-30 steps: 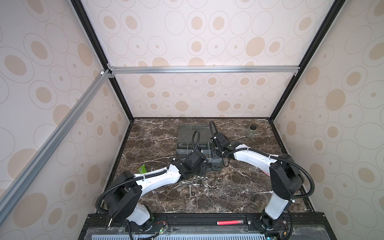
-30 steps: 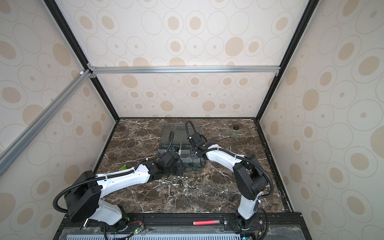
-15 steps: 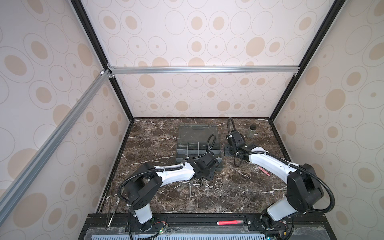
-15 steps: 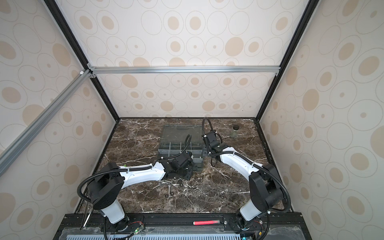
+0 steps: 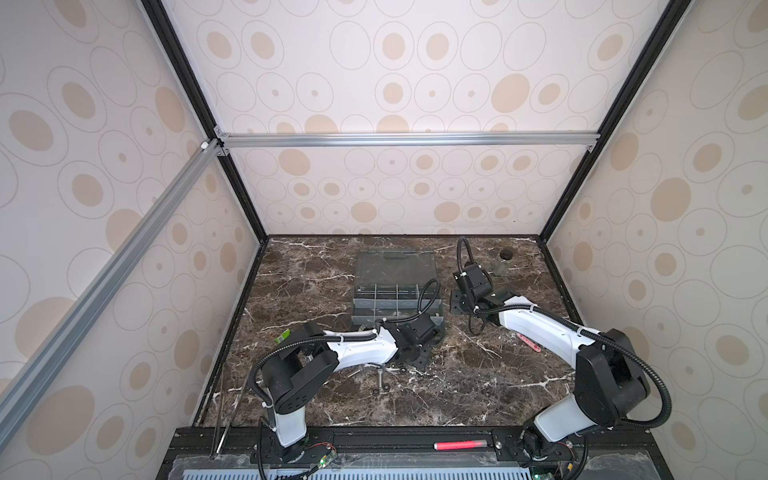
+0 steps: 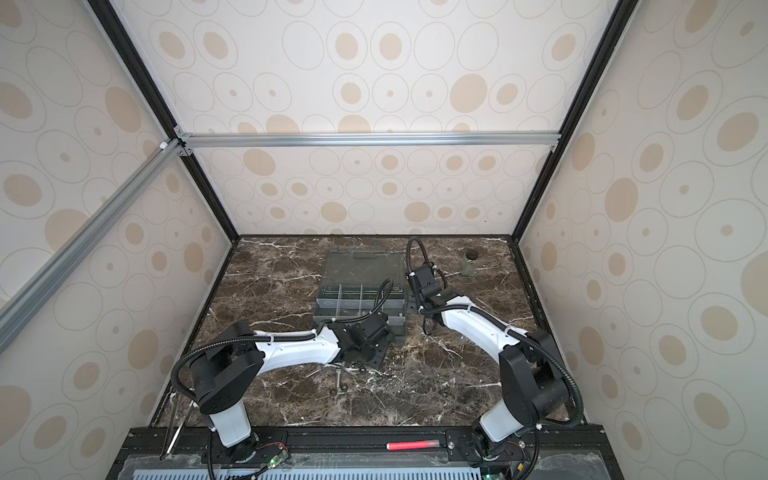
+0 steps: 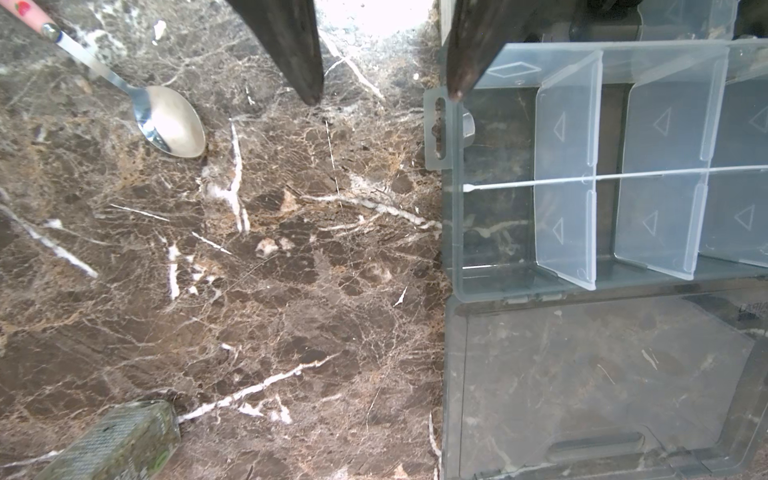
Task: Sort the screws and nuts into containers
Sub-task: 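Lower the left gripper onto a silver hex nut and close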
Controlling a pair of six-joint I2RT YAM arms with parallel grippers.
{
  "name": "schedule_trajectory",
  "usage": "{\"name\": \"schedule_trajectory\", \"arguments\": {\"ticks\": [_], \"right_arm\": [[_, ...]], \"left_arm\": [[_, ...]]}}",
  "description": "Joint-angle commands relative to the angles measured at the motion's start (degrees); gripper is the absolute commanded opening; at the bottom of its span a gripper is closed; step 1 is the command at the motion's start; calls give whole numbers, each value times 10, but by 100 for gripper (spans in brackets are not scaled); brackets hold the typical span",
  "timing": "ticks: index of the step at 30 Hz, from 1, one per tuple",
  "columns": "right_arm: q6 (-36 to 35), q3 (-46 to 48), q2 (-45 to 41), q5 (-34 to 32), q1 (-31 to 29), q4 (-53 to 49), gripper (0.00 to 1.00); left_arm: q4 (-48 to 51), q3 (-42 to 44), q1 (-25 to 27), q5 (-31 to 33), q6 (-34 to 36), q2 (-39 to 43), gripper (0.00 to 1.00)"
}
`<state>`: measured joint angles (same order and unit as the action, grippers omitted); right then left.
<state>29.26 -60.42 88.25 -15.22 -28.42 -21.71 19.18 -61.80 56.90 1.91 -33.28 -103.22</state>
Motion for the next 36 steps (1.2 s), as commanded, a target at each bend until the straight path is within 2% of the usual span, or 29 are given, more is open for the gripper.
{"name": "schedule_trajectory", "arguments": {"ticks": [1, 19, 26, 31, 36], "right_arm": [[7, 10, -10, -3, 4, -4, 52], [12, 17, -11, 1, 4, 1, 52], [13, 21, -10, 2, 4, 2, 52], [14, 24, -10, 2, 4, 4, 52], [13, 21, -12, 0, 4, 5, 52]], "left_arm": [[30, -27, 6, 19, 19, -12, 42], [65, -43, 19, 39, 49, -33, 37], [75, -52, 22, 38, 59, -43, 30], [79, -52, 22, 40, 64, -41, 21], [69, -55, 22, 32, 59, -27, 18]]}}
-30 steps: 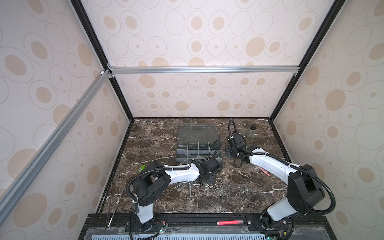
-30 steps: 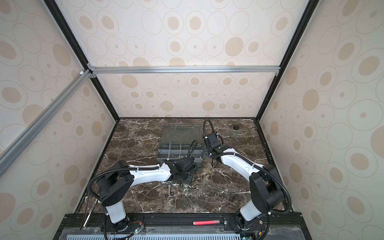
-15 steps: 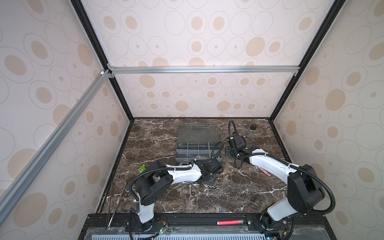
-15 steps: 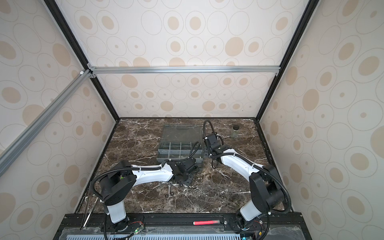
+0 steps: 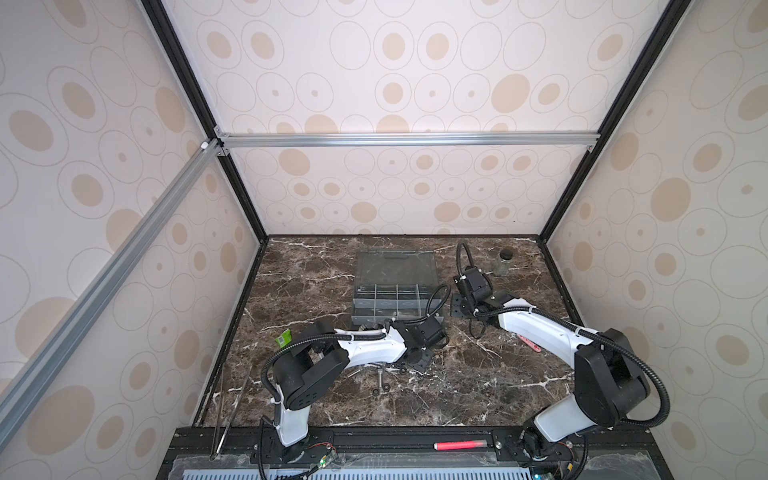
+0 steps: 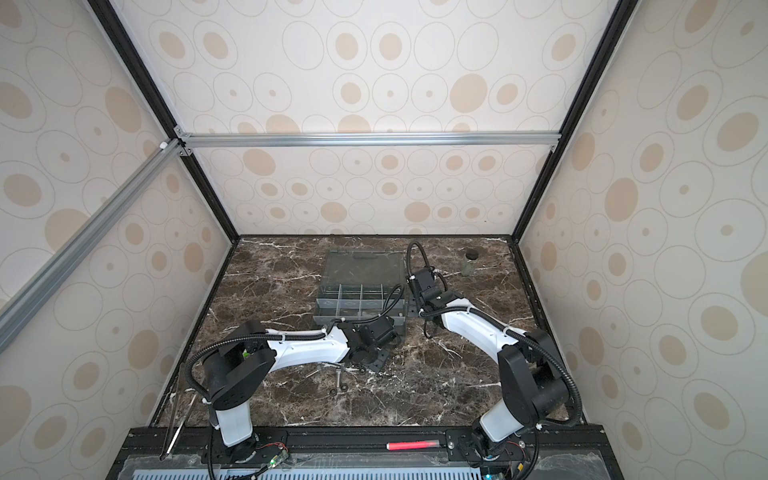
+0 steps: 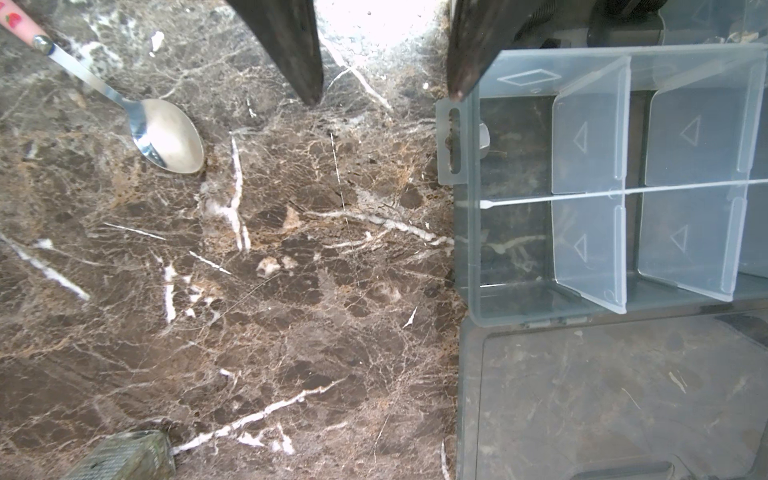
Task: Sort the screws and nuts into containers
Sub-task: 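Lower the left gripper onto a silver hex nut and close, then lift the silver hex nut with the left gripper and carry it over the organizer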
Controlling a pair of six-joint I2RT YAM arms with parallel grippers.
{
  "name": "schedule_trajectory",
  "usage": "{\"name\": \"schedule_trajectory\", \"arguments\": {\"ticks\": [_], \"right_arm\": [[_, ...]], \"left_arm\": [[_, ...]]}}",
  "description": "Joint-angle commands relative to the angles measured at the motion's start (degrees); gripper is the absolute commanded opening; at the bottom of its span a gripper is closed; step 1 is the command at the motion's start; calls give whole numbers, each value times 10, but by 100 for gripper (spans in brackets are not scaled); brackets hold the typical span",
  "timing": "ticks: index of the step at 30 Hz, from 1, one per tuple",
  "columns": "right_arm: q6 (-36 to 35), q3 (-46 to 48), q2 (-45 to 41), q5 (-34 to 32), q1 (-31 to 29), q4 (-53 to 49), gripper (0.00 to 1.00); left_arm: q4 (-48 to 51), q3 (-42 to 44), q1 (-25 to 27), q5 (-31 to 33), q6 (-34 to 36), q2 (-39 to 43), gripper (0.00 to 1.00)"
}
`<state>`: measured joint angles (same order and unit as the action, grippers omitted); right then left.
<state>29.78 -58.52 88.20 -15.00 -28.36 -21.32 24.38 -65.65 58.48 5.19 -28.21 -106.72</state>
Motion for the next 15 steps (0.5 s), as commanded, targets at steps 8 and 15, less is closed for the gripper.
{"name": "schedule_trajectory", "arguments": {"ticks": [8, 15], "right_arm": [[3, 2, -19, -5, 9, -3, 52], [4, 12, -28, -6, 11, -2, 52]], "left_arm": [[19, -42, 6, 6, 9, 16, 18], [22, -60, 6, 6, 13, 8, 19]]}}
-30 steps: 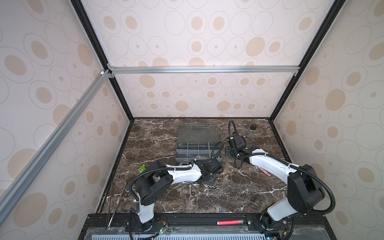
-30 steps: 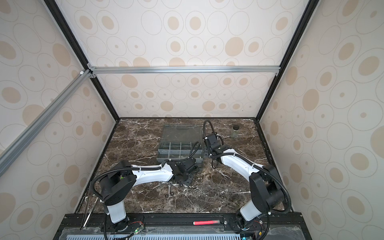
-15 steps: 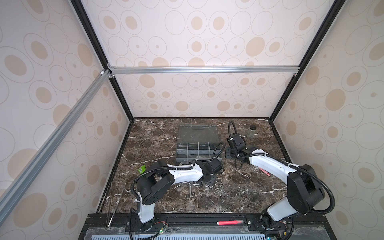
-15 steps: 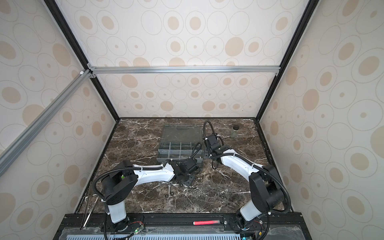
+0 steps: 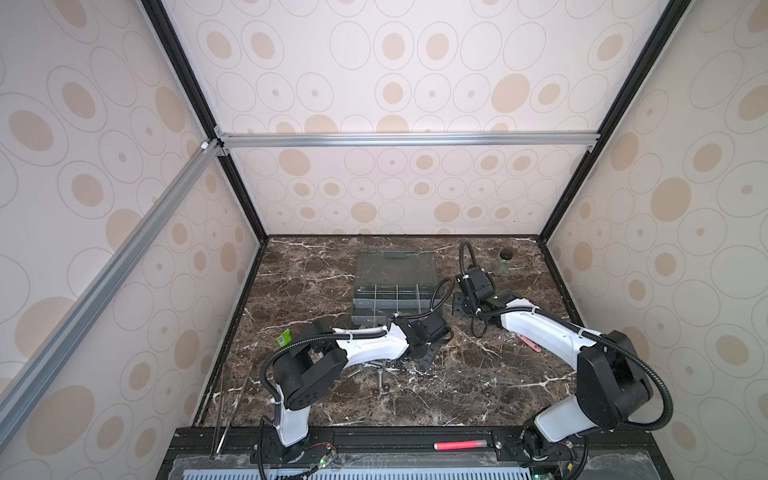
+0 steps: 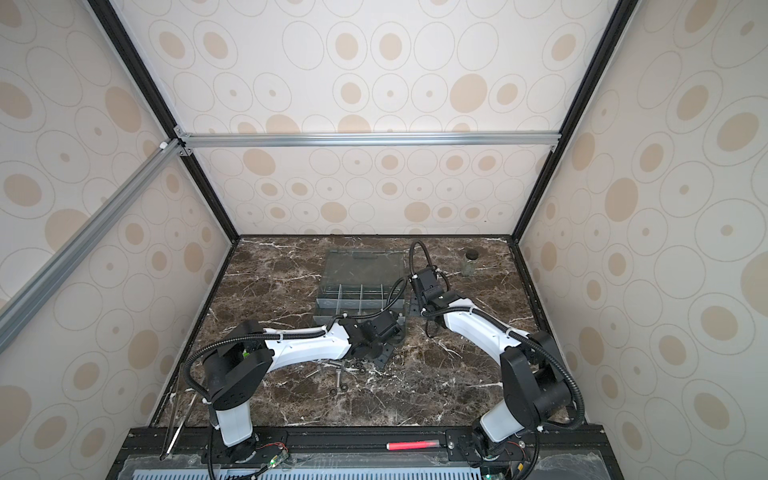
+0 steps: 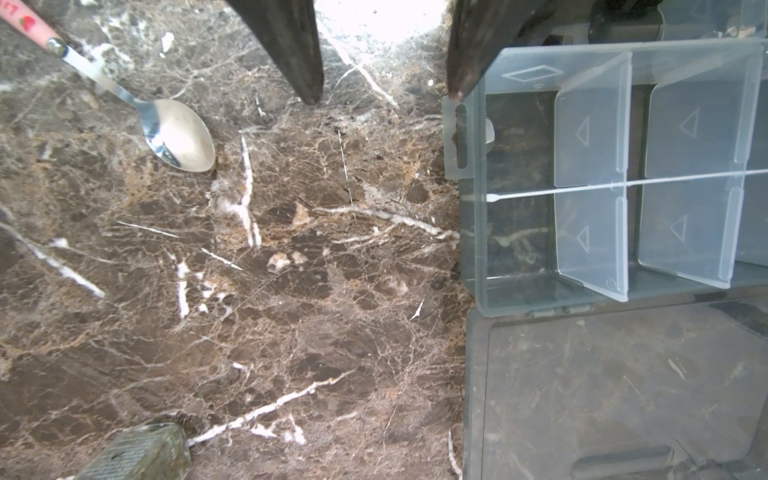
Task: Sort the screws and nuts into containers
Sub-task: 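Lift the silver hex nut with the left gripper and carry it over the organizer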
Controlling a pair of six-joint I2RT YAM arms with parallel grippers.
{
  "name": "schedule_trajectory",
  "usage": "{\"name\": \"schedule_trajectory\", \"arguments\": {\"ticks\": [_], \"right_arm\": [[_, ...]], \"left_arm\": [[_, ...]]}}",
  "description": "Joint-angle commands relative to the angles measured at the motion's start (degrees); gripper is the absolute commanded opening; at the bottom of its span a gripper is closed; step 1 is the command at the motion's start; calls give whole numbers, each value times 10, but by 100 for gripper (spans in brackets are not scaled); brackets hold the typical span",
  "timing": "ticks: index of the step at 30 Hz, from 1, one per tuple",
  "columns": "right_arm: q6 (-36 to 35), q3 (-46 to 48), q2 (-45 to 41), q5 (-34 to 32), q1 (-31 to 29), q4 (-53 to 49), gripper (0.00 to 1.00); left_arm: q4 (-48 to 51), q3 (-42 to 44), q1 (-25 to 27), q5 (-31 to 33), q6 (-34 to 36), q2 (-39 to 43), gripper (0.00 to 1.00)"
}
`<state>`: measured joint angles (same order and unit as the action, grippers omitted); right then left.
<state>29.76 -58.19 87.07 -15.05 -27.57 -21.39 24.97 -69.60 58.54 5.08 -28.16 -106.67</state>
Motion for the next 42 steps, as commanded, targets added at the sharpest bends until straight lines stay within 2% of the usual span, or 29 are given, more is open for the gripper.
{"name": "schedule_trajectory", "arguments": {"ticks": [1, 9, 18, 20, 23, 27, 30, 42], "right_arm": [[4, 10, -17, -5, 5, -1, 52], [3, 17, -24, -5, 7, -1, 52], [4, 27, -30, -5, 10, 2, 52], [3, 27, -30, -3, 11, 2, 52], [4, 27, -29, -2, 11, 3, 52], [5, 29, -30, -2, 12, 4, 52], [6, 32, -31, -2, 12, 5, 52], [2, 34, -38, -10, 13, 2, 52]], "left_arm": [[15, -19, 5, 8, 13, 4, 19], [4, -3, 5, -7, 9, -21, 22], [-4, 27, 6, -24, 0, -13, 23], [-4, 32, 7, -25, -2, -8, 25], [2, 37, 7, -23, -3, 0, 34], [14, 40, 8, -11, -4, 9, 36], [16, 37, 9, -8, -3, 8, 35], [16, 17, 15, -12, -4, 1, 20]]}}
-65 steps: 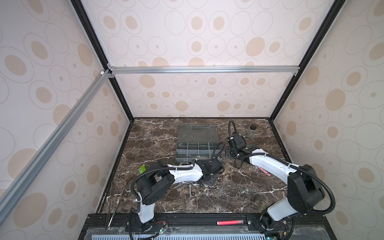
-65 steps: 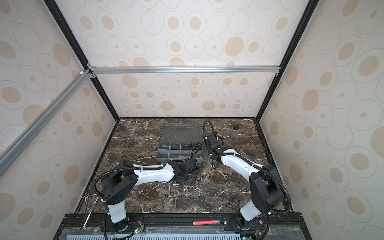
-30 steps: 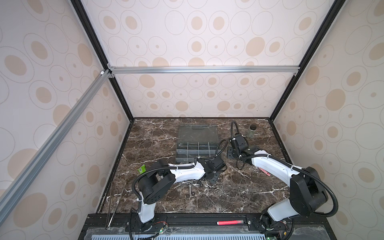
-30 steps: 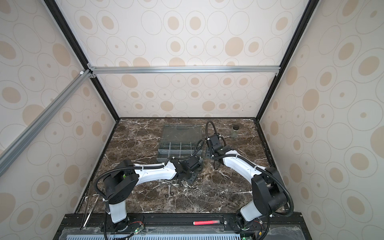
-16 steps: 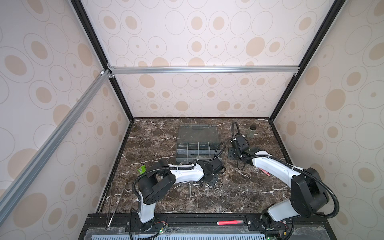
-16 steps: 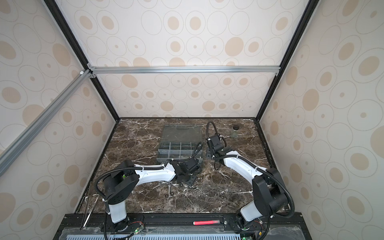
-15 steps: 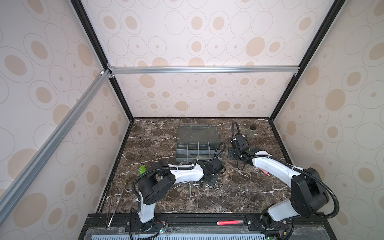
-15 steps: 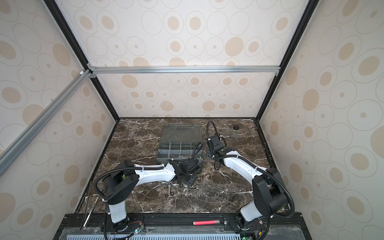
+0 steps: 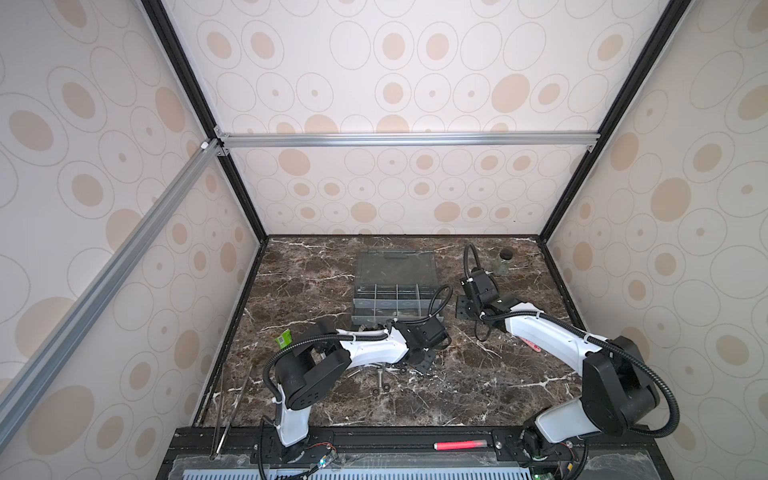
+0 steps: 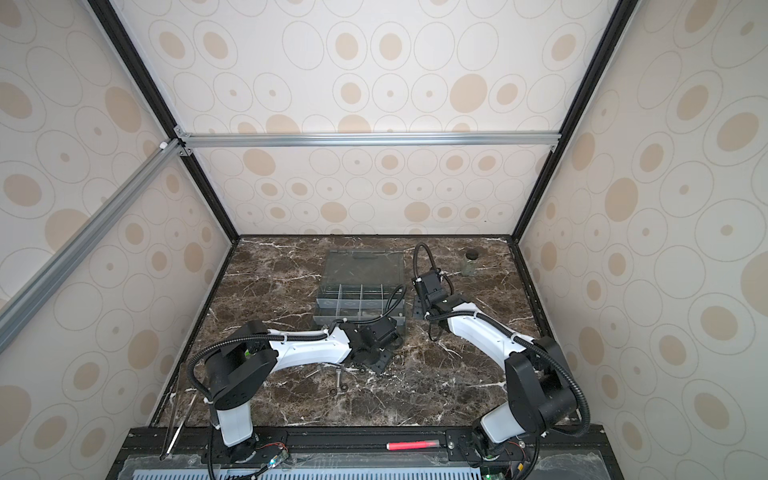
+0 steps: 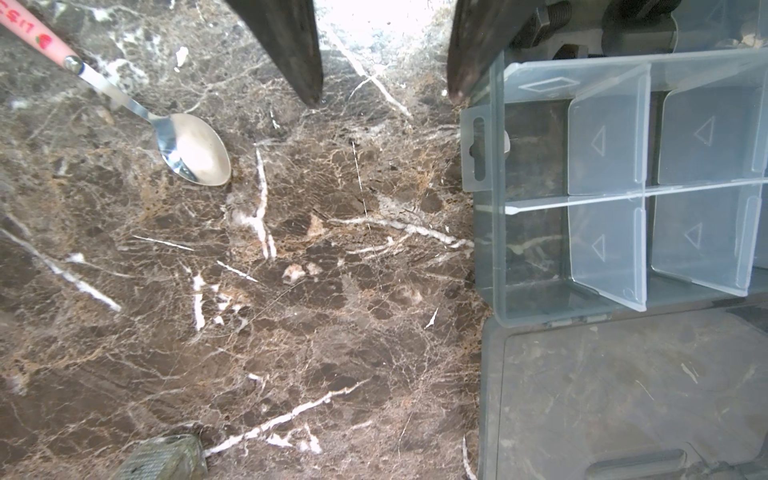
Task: Sort the screws and nuts into containers
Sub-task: 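Lift the silver hex nut with the left gripper and carry it over the organizer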
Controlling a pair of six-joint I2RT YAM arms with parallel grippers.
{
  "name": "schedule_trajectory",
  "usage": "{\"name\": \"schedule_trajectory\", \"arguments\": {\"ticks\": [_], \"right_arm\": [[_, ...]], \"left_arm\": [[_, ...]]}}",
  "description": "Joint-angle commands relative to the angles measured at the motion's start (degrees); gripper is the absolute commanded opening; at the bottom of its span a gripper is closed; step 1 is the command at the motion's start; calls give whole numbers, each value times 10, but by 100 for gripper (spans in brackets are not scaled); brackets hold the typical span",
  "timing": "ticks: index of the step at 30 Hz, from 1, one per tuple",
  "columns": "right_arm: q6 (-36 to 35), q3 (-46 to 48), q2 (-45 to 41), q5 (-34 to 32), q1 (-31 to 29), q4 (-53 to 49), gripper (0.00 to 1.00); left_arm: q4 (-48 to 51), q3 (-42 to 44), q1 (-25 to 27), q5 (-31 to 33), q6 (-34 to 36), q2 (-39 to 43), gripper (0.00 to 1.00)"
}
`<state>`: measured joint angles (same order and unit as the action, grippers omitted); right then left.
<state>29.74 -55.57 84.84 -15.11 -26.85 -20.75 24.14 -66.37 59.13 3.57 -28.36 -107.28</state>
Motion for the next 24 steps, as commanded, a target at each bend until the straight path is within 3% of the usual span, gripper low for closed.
{"name": "schedule_trajectory", "arguments": {"ticks": [1, 11, 19, 24], "right_arm": [[2, 8, -18, -10, 7, -6, 52], [-10, 11, -55, -22, 31, -11, 52], [-10, 13, -64, -19, 37, -15, 53], [-9, 17, -64, -17, 38, -16, 52]], "left_arm": [[26, -20, 10, 4, -2, 11, 20], [68, -157, -9, 75, 42, 44, 20], [43, -252, -87, 33, 70, -28, 21], [43, -298, -108, 9, 78, -87, 21]]}}
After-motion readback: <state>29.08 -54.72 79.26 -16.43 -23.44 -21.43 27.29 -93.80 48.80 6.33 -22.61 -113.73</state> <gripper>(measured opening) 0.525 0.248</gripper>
